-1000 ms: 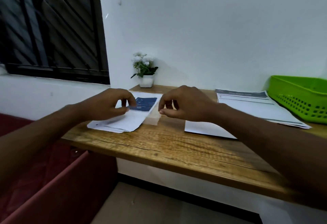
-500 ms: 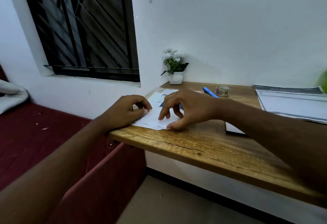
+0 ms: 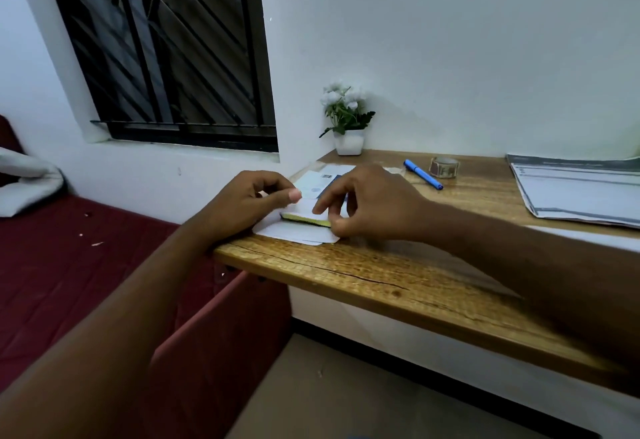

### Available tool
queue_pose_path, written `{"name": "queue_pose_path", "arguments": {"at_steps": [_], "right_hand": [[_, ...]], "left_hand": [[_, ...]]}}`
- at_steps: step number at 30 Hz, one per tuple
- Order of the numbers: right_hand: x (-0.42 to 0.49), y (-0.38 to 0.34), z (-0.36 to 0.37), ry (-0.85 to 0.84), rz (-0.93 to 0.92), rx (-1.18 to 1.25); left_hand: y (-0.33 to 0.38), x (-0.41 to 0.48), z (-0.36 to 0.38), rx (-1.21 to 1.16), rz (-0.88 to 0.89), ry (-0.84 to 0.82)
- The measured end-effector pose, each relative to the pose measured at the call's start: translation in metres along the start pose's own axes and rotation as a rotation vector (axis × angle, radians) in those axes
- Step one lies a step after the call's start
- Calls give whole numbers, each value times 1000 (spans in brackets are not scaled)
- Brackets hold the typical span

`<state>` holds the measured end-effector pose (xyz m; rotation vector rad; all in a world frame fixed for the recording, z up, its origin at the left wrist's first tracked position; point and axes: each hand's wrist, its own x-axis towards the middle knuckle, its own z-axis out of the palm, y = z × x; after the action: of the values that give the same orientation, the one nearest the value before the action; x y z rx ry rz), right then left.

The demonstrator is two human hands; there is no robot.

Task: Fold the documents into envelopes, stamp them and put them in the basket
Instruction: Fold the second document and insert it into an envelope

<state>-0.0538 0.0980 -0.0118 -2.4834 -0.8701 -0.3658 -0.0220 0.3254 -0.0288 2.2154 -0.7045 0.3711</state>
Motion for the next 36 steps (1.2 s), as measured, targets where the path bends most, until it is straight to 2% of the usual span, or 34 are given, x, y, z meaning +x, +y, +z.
{"name": "queue_pose_path", "arguments": {"at_steps": [7, 13, 18, 22, 27, 32, 36], "right_hand": [[-7, -19, -21, 147, 55, 481], [-15, -23, -49, 171, 56, 876], [-27, -18, -75, 248, 75, 1187], [-41, 0, -105, 400, 104, 1215], [-58, 19, -121, 488, 163, 1127], [-87, 42, -143, 543, 206, 1053], [-108, 64, -154, 529, 258, 990]], "left_hand": [[0, 1, -3, -145, -29, 82], [18, 2, 5, -199, 12, 221], [51, 16, 26, -409, 83, 329], [89, 39, 45, -423, 183, 413], [113, 59, 49, -326, 195, 480], [143, 91, 50, -158, 344, 448], [161, 118, 52, 44, 433, 349]]}}
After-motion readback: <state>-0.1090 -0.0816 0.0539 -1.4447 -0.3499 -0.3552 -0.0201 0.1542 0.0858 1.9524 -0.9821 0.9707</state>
